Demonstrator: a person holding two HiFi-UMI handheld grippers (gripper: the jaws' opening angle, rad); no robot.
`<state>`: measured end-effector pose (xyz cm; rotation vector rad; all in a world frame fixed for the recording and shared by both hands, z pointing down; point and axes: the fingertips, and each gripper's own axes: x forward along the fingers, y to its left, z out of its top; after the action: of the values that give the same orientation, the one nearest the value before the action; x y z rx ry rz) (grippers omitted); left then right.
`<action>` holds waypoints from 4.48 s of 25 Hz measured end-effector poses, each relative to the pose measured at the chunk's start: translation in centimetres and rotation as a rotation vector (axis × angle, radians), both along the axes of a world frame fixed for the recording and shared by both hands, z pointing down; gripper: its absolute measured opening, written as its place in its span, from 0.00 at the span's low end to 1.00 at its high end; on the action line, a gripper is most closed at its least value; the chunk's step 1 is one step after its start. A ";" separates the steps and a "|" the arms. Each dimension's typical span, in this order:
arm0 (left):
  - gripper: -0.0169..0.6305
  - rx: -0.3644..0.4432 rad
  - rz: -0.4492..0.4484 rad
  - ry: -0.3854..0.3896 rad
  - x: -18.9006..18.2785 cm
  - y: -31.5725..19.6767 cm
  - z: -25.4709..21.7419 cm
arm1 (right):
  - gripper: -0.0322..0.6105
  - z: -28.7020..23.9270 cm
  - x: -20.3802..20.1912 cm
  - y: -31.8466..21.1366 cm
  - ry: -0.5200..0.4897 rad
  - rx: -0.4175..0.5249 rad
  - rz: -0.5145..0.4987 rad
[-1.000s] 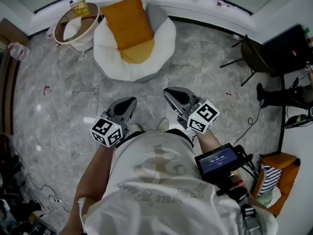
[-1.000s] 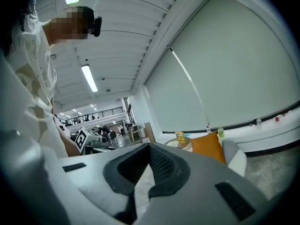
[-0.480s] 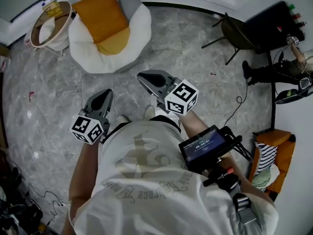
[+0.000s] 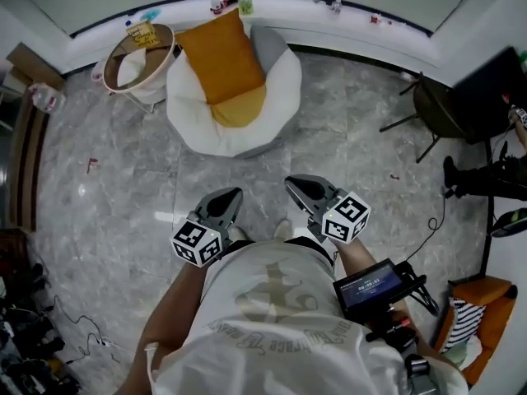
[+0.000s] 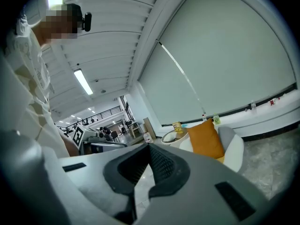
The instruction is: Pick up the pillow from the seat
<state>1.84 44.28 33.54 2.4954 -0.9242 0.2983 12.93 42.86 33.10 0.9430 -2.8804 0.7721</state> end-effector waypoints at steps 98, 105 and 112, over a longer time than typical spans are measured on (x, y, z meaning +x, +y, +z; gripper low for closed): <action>0.04 -0.284 -0.201 -0.071 -11.7 -45.3 13.7 | 0.07 16.0 -6.4 -50.4 0.285 -0.294 -0.053; 0.04 -0.269 -0.238 -0.044 -20.5 -47.2 15.2 | 0.07 17.7 -11.6 -50.5 0.345 -0.334 -0.001; 0.04 -0.343 -0.369 -0.027 -24.5 -46.2 18.1 | 0.07 20.1 -13.0 -51.8 0.357 -0.324 -0.052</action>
<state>-22.62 -1.88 51.65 1.9715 -1.2075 0.3359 -0.12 -8.96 53.21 0.8602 -2.3760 0.9214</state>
